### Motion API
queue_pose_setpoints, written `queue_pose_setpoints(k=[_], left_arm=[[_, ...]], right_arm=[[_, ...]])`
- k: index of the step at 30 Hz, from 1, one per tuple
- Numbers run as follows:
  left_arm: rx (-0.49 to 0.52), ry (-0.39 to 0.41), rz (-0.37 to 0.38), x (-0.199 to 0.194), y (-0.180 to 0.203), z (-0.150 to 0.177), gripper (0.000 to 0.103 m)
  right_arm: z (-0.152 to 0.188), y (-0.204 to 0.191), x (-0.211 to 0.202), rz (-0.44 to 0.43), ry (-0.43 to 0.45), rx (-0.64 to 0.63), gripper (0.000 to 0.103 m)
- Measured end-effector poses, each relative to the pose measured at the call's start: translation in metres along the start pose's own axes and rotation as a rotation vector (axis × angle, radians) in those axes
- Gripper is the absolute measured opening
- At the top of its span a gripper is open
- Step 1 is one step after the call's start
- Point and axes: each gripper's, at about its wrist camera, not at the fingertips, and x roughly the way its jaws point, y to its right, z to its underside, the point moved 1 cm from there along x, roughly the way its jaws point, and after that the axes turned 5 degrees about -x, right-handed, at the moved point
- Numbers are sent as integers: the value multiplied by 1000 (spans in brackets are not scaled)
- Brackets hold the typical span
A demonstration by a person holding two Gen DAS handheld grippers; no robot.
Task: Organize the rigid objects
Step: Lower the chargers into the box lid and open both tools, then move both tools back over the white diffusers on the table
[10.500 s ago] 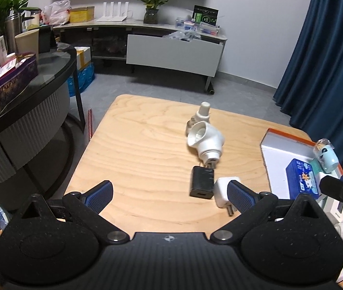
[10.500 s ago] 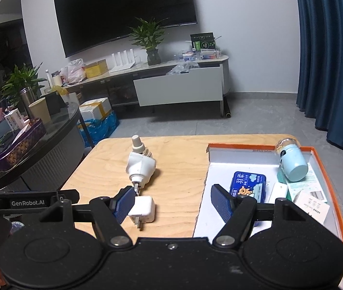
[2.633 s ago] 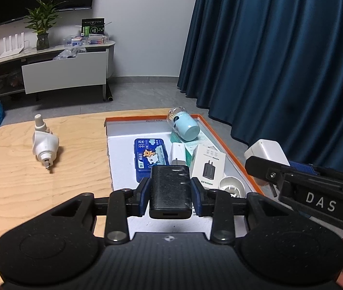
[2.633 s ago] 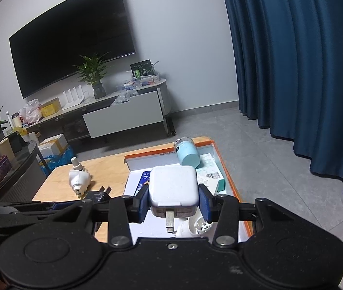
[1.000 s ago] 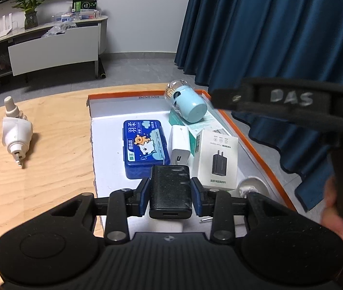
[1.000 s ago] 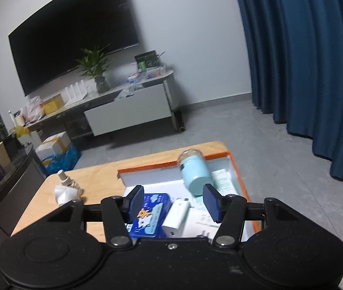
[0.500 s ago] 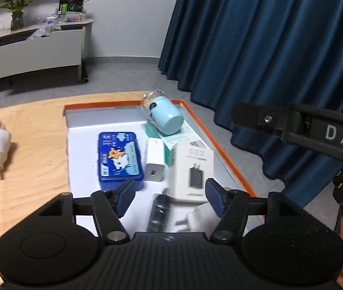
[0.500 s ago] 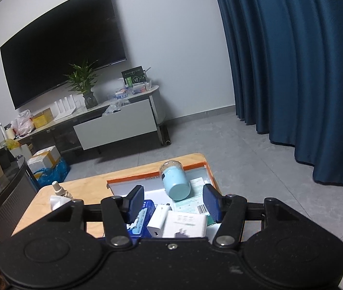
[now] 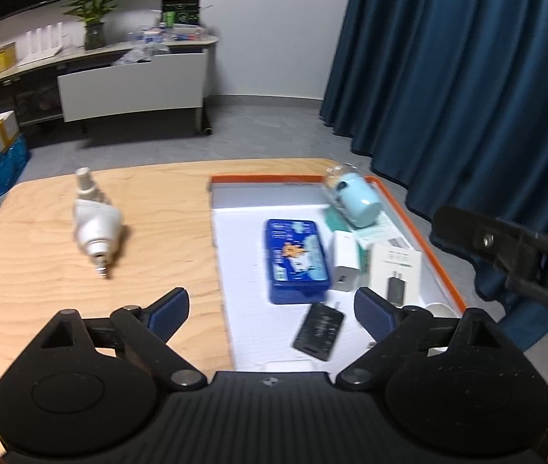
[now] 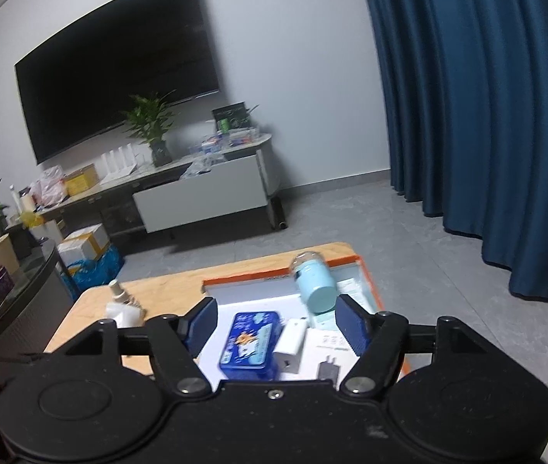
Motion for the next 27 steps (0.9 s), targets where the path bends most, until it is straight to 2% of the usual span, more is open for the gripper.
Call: queue_pose_setpoints(k=[27], left_arm=[[-178, 16, -148, -20, -117, 3, 96]], right_arm=[[12, -94, 42, -149, -112, -121, 84]])
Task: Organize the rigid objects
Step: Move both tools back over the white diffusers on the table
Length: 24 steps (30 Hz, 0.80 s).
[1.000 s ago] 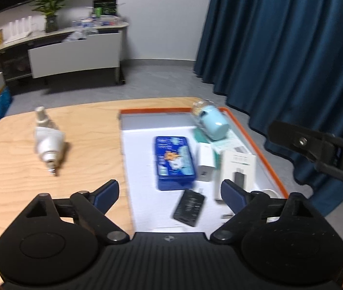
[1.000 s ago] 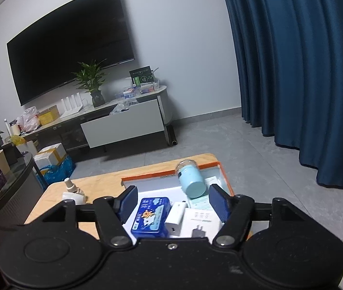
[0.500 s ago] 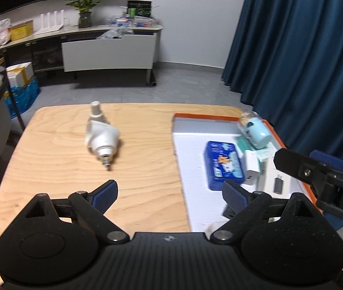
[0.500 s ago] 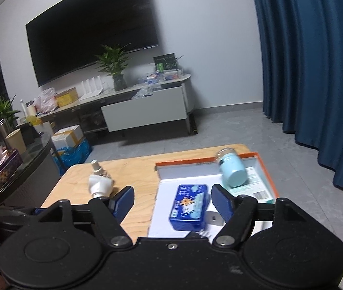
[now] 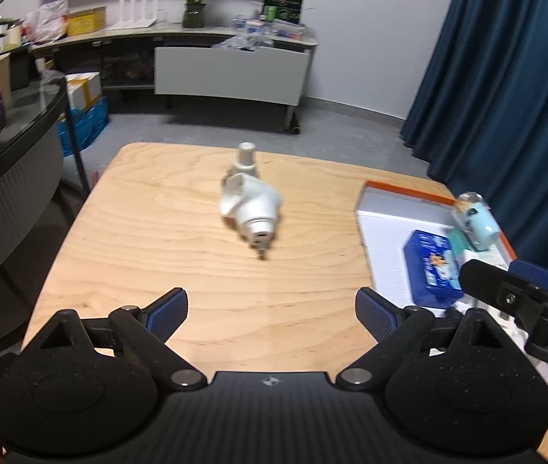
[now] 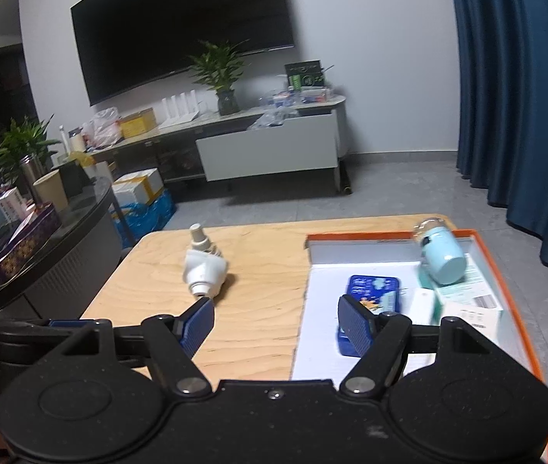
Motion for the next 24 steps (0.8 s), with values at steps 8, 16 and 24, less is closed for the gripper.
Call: queue_pose_setpoints(k=[8, 16, 24], left_arm=[[-42, 5, -37, 3, -29, -9, 96], [-73, 15, -63, 6, -53, -17, 96], [-104, 15, -81, 11, -74, -24, 97]], right_arm=[[-4, -18, 27, -43, -35, -21, 84], [-8, -36, 61, -86, -73, -37, 84], [-14, -49, 99, -123, -115, -38, 84]])
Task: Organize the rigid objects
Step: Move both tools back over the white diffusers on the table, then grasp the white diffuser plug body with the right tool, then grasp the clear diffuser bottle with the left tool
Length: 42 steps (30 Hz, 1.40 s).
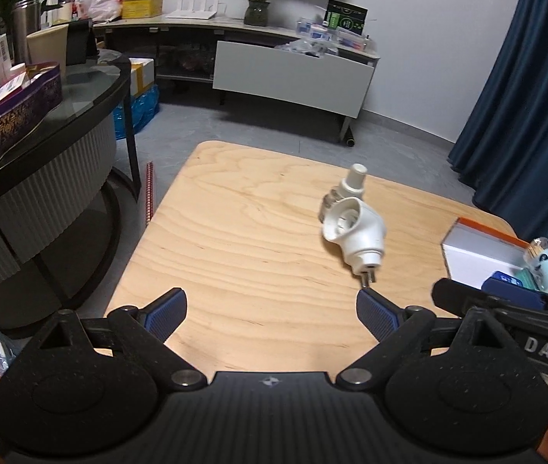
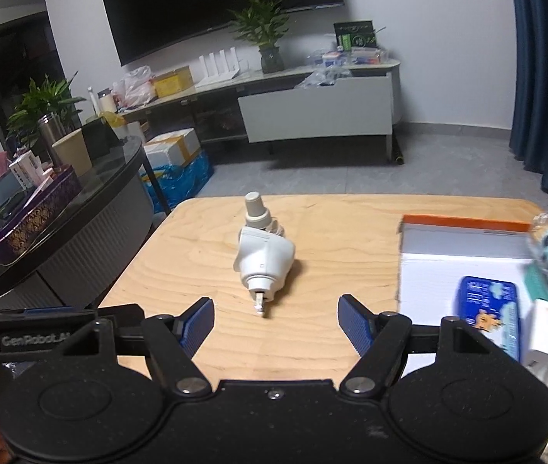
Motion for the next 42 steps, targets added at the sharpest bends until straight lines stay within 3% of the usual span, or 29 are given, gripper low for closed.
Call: queue_pose_setpoints(k=[14, 21, 23, 24, 25, 26, 30, 37, 42], left_arm=[[-52, -2, -32, 14, -34, -9, 98], [-59, -4, -41, 21, -40, -13, 98], [-60, -2, -38, 23, -41, -14, 98], [-56, -1, -36, 24, -40, -15, 98], [-51, 1, -35, 25, -39, -16, 98], [-48, 3, -33, 27, -38, -17, 98], [-34, 9, -8, 36, -29, -21, 98], [9, 35, 84, 67, 7, -28, 100], [32, 54, 62, 104, 42, -32, 103]], right_arm=[[-25, -8, 85, -53, -69, 50, 92], [-31, -7, 126, -16, -107, 64, 92], [-31, -7, 131, -23, -103, 67, 88], [-30, -6, 132, -20, -104, 62, 79], [-29, -6, 131, -12, -104, 55, 63], [-29, -5, 129, -19, -104, 56, 62], [-27, -1, 103, 55, -62, 22, 61], [-18, 25, 34, 99, 17, 53, 62], [-5, 35, -4, 120, 69, 50, 62]])
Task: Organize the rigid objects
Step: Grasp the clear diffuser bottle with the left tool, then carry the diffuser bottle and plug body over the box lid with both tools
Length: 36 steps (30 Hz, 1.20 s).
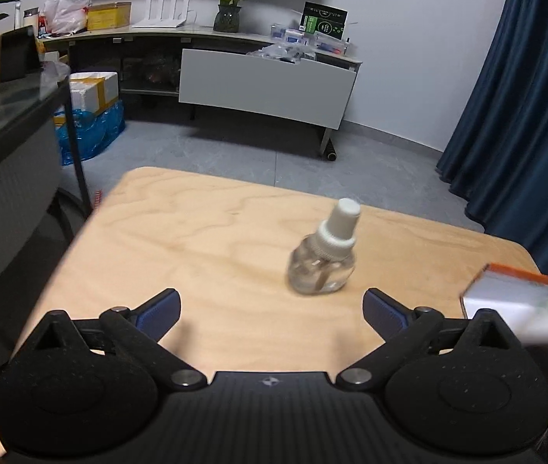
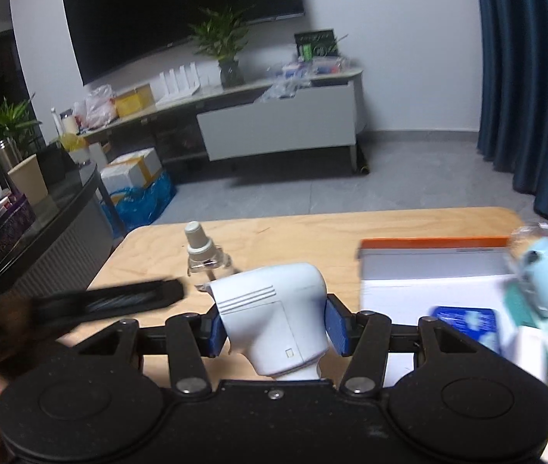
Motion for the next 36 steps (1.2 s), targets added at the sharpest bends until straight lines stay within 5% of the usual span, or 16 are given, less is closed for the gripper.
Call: queue_pose_setpoints(k=[5, 8, 12, 36], left_arm=[[37, 40, -77, 33, 25, 4, 103], [55, 68, -118, 44, 27, 5, 93], [85, 97, -120, 40, 25, 1, 47], [62, 4, -56, -116, -5, 51, 47]], right_arm=[[6, 10, -15, -10, 24, 18, 62], [8, 12, -18, -13, 39, 11, 62], [9, 18, -20, -20, 54, 24, 62], [42, -23, -73, -80, 10, -22, 62]])
